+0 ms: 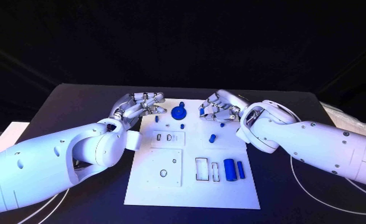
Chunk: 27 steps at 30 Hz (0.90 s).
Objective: Assemble the parts on the task board
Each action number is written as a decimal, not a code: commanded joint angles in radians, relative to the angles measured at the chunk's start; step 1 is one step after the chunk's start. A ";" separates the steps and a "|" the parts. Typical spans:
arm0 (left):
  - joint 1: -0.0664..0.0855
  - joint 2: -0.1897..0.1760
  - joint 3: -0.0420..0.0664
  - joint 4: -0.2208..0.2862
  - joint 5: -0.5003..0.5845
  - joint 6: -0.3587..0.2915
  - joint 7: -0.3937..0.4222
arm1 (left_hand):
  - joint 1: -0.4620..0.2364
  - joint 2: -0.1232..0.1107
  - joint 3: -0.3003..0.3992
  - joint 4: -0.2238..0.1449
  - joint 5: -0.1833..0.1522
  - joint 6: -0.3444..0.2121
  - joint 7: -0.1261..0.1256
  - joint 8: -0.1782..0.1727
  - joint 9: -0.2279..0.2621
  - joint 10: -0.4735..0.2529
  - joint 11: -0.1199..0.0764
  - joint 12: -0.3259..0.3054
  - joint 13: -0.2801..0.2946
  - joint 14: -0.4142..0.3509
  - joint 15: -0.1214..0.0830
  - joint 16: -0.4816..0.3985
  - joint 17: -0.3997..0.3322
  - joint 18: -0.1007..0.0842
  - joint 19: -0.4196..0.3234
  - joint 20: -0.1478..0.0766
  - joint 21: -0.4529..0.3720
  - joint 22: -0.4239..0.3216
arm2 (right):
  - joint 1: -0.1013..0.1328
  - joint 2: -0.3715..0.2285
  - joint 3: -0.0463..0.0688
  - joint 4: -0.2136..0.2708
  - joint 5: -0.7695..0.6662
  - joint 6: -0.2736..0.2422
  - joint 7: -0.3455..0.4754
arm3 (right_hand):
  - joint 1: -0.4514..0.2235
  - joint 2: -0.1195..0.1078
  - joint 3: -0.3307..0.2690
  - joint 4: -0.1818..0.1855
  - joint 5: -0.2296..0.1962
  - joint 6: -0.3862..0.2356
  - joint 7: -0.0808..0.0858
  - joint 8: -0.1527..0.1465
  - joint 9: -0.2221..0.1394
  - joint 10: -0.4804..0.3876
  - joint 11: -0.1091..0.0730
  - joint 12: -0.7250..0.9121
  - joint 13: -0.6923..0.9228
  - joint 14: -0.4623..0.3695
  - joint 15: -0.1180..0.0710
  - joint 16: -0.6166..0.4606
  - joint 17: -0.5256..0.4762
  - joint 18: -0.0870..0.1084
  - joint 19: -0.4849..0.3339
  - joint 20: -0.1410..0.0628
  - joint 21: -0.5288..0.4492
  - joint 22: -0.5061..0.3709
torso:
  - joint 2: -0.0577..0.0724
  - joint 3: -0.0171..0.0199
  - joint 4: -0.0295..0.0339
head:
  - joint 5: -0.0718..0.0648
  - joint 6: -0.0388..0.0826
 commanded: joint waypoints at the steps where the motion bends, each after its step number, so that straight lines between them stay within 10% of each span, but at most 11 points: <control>1: 0.001 0.000 0.001 -0.009 0.001 0.010 0.024 | 0.002 -0.005 0.007 -0.006 -0.001 -0.009 0.000 0.004 0.000 -0.009 0.002 0.004 -0.001 -0.021 0.005 -0.021 -0.008 0.015 -0.018 0.005 -0.010 -0.005 | -0.007 0.022 -0.003 0.016 -0.125 0.005 -0.096 | 0.001 0.012 0.009 -0.001 -0.004 0.004 -0.003 0.002 0.005 -0.007 0.004 -0.005 -0.002 0.071 -0.005 -0.002 0.100 -0.019 0.003 -0.005 0.000 -0.002 | -0.008 -0.0067 0.0055 | 0.006 -0.009; 10: 0.002 0.004 0.001 -0.023 0.013 0.019 0.027 | -0.015 -0.009 0.033 -0.019 -0.001 -0.016 0.006 0.006 0.000 -0.025 0.016 0.005 -0.003 -0.094 0.035 -0.173 -0.073 0.018 -0.092 0.038 -0.068 -0.038 | -0.035 0.117 -0.021 0.014 -0.217 0.012 -0.169 | 0.002 0.010 0.013 -0.006 -0.005 0.001 -0.002 -0.001 0.005 -0.011 0.005 -0.010 -0.005 0.070 -0.004 -0.004 0.098 -0.019 0.002 -0.005 -0.002 -0.004 | -0.014 -0.0144 0.0100 | 0.011 -0.021; 27: 0.002 0.011 0.001 -0.020 0.016 0.028 0.026 | -0.034 -0.009 0.056 -0.041 -0.001 -0.018 0.006 0.011 0.000 -0.043 0.024 -0.008 -0.005 -0.131 0.061 -0.320 -0.176 0.019 -0.134 0.063 -0.116 -0.065 | -0.081 0.204 -0.031 -0.027 -0.246 0.049 -0.205 | -0.002 0.009 0.015 -0.006 -0.004 0.000 0.000 -0.002 0.005 -0.013 0.006 -0.014 -0.007 0.070 -0.003 -0.006 0.093 -0.018 0.001 -0.004 -0.003 -0.007 | -0.011 -0.0114 0.0082 | 0.023 -0.034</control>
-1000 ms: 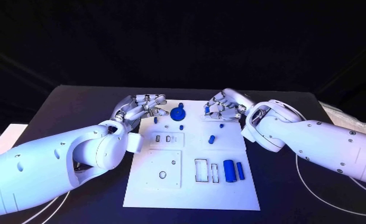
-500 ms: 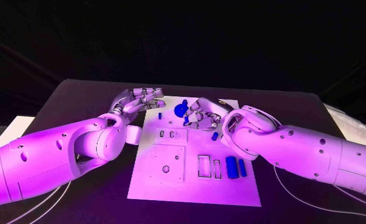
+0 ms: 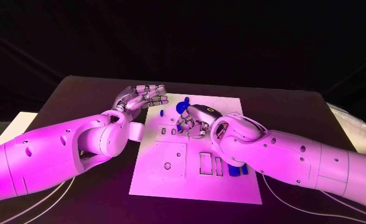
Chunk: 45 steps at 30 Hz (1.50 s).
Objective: Assemble the parts on the task board
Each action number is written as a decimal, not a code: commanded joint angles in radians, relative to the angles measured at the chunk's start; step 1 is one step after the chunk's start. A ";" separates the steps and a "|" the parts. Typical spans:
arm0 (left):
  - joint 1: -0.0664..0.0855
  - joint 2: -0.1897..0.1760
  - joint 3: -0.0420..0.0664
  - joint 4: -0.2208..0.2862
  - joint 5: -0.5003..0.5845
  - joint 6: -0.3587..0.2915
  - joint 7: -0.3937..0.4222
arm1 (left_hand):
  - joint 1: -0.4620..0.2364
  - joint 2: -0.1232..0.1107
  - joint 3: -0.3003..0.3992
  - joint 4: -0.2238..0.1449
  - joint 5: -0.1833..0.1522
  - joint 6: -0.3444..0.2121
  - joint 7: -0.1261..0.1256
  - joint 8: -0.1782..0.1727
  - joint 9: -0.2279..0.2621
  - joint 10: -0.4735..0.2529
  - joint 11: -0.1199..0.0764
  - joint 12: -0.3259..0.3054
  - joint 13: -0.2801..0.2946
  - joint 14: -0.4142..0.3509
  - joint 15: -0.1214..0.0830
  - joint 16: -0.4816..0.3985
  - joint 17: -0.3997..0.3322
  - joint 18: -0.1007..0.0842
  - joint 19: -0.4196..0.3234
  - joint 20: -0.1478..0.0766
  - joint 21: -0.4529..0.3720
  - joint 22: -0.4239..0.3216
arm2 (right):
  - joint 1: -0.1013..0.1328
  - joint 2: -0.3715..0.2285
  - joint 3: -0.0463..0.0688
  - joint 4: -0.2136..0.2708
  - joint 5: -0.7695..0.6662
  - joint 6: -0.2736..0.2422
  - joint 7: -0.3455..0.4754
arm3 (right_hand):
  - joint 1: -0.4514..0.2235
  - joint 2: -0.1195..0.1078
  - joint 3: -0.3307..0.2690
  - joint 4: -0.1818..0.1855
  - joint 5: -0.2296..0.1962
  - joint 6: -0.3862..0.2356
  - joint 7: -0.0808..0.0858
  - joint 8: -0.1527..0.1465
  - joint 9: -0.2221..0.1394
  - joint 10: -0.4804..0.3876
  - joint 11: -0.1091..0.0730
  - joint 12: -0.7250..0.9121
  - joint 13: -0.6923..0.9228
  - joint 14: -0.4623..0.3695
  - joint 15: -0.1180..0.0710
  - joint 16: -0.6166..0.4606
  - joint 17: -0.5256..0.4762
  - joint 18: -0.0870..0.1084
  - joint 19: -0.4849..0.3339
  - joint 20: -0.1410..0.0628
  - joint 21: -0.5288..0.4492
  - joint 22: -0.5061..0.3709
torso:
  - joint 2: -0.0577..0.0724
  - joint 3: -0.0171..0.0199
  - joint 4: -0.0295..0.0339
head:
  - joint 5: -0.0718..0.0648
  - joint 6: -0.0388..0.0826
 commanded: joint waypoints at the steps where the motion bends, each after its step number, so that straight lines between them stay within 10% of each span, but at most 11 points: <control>1: 0.001 0.003 0.001 0.004 0.004 0.026 0.015 | -0.011 0.003 0.006 -0.001 -0.001 0.001 0.009 0.007 0.000 -0.001 -0.002 -0.003 -0.001 -0.005 0.001 -0.009 -0.007 0.019 -0.010 -0.001 -0.009 -0.001 | -0.007 0.007 -0.001 -0.008 -0.025 0.028 -0.026 | -0.007 0.007 0.006 -0.001 0.002 0.002 0.001 0.005 0.005 -0.008 -0.002 -0.006 -0.002 0.069 -0.003 -0.007 0.093 -0.018 0.001 -0.004 -0.003 -0.002 | 0.000 0.0013 -0.0023 | 0.003 -0.003; 45: 0.001 0.008 0.001 0.008 0.004 0.037 0.010 | -0.014 0.004 0.010 -0.004 -0.001 0.003 0.011 0.007 -0.001 0.003 -0.002 -0.007 -0.002 0.005 0.000 -0.014 -0.018 0.021 -0.011 0.000 -0.012 0.000 | -0.022 0.007 -0.004 -0.010 -0.050 0.075 -0.047 | -0.043 -0.025 0.000 -0.004 0.025 -0.003 0.005 -0.003 0.006 -0.016 0.002 -0.018 -0.008 0.068 0.001 -0.013 0.084 -0.016 -0.003 0.000 -0.010 -0.013 | 0.000 0.0009 -0.0015 | 0.002 -0.018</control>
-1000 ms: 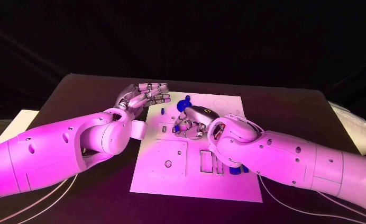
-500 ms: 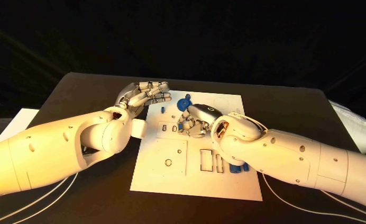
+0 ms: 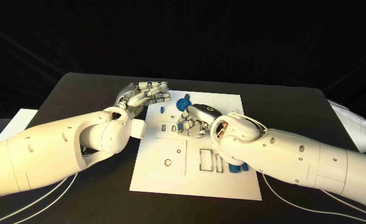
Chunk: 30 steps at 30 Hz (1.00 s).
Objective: Assemble the parts on the task board
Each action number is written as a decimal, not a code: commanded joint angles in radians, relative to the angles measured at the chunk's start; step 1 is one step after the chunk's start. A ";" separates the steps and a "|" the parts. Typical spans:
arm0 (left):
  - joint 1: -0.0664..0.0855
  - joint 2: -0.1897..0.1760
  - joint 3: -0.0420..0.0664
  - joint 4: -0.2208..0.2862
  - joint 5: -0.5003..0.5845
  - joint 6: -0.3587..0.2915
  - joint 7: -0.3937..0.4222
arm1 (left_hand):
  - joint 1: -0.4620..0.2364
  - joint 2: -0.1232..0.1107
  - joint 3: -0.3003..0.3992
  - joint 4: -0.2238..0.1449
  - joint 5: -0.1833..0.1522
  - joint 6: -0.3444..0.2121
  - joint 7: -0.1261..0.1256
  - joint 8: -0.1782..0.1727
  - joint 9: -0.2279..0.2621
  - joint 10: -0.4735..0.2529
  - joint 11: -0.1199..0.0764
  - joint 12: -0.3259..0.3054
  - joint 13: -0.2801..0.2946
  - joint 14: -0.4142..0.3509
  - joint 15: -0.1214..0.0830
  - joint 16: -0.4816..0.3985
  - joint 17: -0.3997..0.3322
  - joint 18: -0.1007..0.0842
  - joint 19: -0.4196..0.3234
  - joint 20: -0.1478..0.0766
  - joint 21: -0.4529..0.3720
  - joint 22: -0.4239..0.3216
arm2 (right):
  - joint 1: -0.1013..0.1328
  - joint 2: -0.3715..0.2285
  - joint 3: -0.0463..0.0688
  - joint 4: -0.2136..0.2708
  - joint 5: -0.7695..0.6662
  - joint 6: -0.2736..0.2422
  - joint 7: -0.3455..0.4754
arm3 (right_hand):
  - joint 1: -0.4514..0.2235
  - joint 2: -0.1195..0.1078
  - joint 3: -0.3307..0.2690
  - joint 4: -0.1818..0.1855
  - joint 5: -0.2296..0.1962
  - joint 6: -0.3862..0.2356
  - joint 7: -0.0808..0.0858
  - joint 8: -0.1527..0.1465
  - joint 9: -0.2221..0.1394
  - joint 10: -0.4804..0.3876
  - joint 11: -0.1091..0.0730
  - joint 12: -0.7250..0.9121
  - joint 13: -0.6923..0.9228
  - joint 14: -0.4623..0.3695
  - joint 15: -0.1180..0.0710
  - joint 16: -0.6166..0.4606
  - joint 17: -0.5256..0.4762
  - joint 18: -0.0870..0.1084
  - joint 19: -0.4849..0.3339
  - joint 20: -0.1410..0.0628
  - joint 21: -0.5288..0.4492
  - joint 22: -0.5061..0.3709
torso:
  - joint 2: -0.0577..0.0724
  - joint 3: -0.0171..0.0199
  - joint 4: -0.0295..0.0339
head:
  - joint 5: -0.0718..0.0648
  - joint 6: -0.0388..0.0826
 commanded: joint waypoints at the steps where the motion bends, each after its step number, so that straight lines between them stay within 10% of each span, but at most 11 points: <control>1: 0.001 0.002 0.001 0.003 0.001 0.024 0.010 | -0.010 0.000 0.007 -0.001 -0.001 0.003 0.011 0.004 -0.001 0.003 -0.002 -0.007 -0.001 0.007 -0.001 -0.003 -0.001 0.021 -0.005 0.001 -0.002 0.000 | -0.007 0.001 -0.006 -0.004 -0.013 0.059 -0.031 | -0.016 -0.006 -0.005 0.000 0.004 0.002 0.002 -0.007 0.002 -0.010 0.003 -0.009 -0.004 0.067 0.001 -0.004 0.083 -0.016 -0.003 0.001 -0.007 -0.002 | 0.000 -0.0006 0.0008 | -0.002 0.000; 30: 0.001 0.005 0.001 0.000 0.001 0.029 0.006 | -0.011 0.000 0.010 -0.004 -0.001 0.001 0.013 0.002 -0.002 0.001 0.000 -0.011 -0.001 0.020 -0.003 -0.002 -0.006 0.021 0.001 0.001 0.000 0.001 | -0.007 0.001 -0.006 -0.002 -0.016 -0.008 -0.015 | -0.065 -0.071 -0.067 0.006 0.046 -0.121 0.037 -0.059 -0.022 -0.131 0.035 -0.181 -0.144 0.062 0.028 -0.019 0.064 -0.012 -0.017 0.024 -0.024 -0.030 | 0.001 0.0003 0.0003 | -0.003 0.002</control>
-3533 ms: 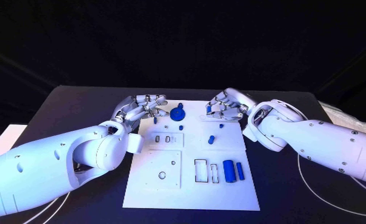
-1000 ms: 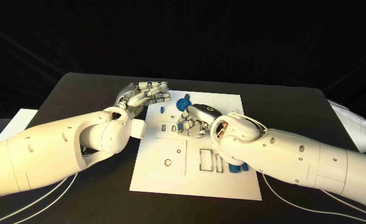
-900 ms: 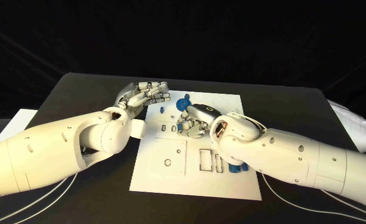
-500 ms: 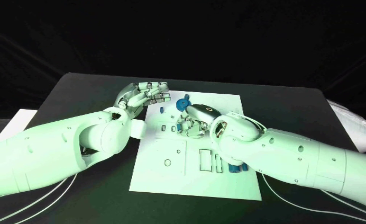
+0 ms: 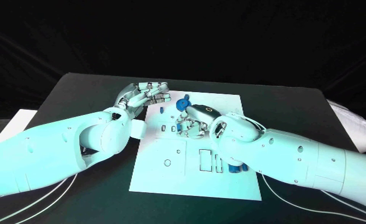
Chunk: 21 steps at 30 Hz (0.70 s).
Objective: Assemble the parts on the task board
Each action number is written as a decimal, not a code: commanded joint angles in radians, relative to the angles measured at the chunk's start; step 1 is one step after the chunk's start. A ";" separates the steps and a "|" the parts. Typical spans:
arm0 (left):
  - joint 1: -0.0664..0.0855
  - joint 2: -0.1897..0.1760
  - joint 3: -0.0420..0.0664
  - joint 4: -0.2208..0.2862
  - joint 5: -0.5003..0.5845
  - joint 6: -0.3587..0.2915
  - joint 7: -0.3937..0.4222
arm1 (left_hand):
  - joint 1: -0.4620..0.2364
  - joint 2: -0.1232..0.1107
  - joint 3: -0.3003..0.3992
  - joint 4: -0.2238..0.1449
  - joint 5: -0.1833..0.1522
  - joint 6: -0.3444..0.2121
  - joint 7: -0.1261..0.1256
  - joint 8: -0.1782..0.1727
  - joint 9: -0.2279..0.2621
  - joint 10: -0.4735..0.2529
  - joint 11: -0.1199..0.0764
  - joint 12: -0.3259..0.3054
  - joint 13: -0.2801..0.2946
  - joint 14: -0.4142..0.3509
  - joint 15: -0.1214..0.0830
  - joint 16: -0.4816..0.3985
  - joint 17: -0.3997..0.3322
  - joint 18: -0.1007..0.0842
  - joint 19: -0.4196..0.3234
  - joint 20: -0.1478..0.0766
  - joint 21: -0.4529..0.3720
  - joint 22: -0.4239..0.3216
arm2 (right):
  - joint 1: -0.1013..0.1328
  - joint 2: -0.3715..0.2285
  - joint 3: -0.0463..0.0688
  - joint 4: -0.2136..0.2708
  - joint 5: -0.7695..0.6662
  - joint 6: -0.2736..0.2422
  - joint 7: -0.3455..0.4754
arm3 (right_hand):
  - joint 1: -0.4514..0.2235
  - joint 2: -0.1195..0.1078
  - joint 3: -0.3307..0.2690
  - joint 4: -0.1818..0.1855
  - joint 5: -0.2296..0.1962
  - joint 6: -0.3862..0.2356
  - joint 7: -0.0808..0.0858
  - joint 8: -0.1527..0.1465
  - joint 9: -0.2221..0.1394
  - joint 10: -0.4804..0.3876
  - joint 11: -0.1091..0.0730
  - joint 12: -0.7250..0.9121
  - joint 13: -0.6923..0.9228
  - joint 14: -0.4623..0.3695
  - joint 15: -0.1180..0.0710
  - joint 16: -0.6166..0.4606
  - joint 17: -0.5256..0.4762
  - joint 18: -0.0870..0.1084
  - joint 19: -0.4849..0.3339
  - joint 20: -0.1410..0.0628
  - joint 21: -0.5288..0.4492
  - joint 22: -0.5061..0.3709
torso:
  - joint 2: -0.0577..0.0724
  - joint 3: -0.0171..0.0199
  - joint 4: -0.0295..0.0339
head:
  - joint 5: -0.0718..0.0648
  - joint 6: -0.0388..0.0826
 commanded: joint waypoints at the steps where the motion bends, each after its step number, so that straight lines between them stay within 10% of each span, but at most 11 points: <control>1: 0.001 0.002 0.001 0.001 0.000 0.024 0.008 | -0.011 0.001 0.008 -0.001 -0.001 0.001 0.013 0.002 -0.002 0.001 -0.001 -0.002 -0.001 0.010 0.001 -0.002 -0.002 0.012 0.002 0.000 0.001 0.001 | -0.006 -0.002 -0.004 0.000 -0.005 -0.020 -0.007 | -0.003 -0.010 -0.015 0.002 0.006 -0.020 0.004 -0.004 -0.006 -0.014 0.004 -0.011 -0.012 0.065 0.011 -0.005 0.062 -0.011 -0.002 0.009 -0.008 -0.006 | 0.000 0.0006 0.0002 | 0.000 0.000; 10: 0.001 0.005 0.001 -0.003 0.000 0.019 0.002 | -0.016 0.001 0.020 -0.010 -0.001 0.006 0.005 0.002 -0.001 0.014 -0.013 -0.008 0.000 0.115 -0.026 0.047 0.006 0.013 0.076 -0.025 0.040 0.017 | -0.008 -0.020 -0.003 0.033 0.003 -0.130 0.051 | -0.001 -0.017 -0.046 0.006 0.017 -0.063 0.014 -0.002 -0.016 -0.046 0.013 -0.031 -0.038 0.063 0.019 -0.009 0.059 -0.009 -0.010 0.017 -0.016 -0.020 | 0.000 0.0015 0.0008 | -0.001 0.000; 17: 0.001 0.002 0.001 -0.013 -0.059 0.018 -0.057 | -0.037 -0.008 0.027 -0.003 -0.003 0.062 -0.035 0.024 0.006 0.149 -0.070 0.044 0.021 0.382 -0.105 0.256 0.122 0.012 0.271 -0.103 0.166 0.074 | 0.000 -0.098 0.016 0.114 0.078 -0.175 0.219 | 0.009 -0.012 -0.053 0.005 0.031 -0.073 0.016 0.000 -0.017 -0.038 0.015 -0.007 -0.024 0.062 0.021 -0.014 0.050 -0.009 -0.009 0.019 -0.016 -0.019 | -0.004 0.0024 -0.0027 | 0.003 0.005; 19: 0.002 -0.003 0.001 -0.014 -0.105 0.028 -0.101 | -0.058 -0.022 0.022 0.012 -0.004 0.093 -0.077 0.035 0.010 0.254 -0.114 0.099 0.051 0.522 -0.154 0.542 0.353 0.011 0.393 -0.151 0.264 0.124 | 0.016 -0.137 0.021 0.138 0.136 -0.140 0.271 | 0.009 -0.008 -0.055 0.007 0.032 -0.073 0.017 0.002 -0.016 -0.041 0.016 -0.008 -0.026 0.058 0.021 -0.022 0.036 -0.007 -0.014 0.019 -0.020 -0.028 | -0.006 0.0038 -0.0041 | 0.005 0.005; 21: 0.006 -0.007 0.001 -0.014 -0.163 0.043 -0.170 | -0.072 -0.021 0.026 0.032 0.001 0.130 -0.111 0.049 0.018 0.318 -0.141 0.173 0.114 0.543 -0.190 1.008 0.820 0.002 0.471 -0.186 0.378 0.192 | 0.038 -0.180 0.025 0.161 0.211 -0.096 0.305 | 0.019 0.000 -0.054 0.004 0.044 -0.073 0.017 0.005 -0.016 -0.045 0.016 -0.005 -0.026 0.055 0.022 -0.030 0.025 -0.006 -0.018 0.020 -0.025 -0.034 | -0.010 0.0052 -0.0048 | 0.006 0.002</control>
